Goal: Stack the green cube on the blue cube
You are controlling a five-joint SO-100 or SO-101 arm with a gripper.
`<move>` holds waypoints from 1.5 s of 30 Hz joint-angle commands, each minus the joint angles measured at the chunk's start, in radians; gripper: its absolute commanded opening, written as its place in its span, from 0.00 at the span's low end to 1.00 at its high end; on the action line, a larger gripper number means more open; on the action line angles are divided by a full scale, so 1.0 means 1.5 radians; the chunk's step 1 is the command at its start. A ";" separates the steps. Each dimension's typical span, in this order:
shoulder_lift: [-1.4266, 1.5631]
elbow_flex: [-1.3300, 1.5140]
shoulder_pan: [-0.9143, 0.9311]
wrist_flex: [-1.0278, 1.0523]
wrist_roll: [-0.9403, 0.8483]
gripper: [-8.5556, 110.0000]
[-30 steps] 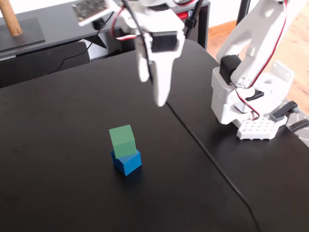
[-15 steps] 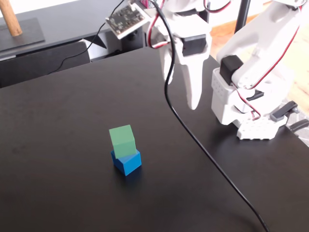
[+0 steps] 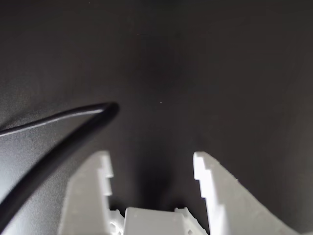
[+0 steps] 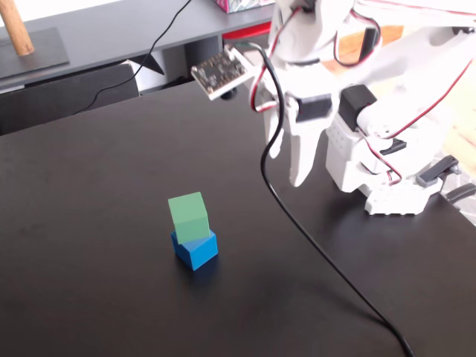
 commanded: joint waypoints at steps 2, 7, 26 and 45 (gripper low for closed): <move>0.056 0.065 -0.008 -0.048 0.009 0.12; 0.096 0.159 -0.008 -0.116 0.020 0.08; 0.219 0.388 -0.115 -0.250 0.152 0.07; 0.357 0.538 -0.165 -0.296 0.173 0.07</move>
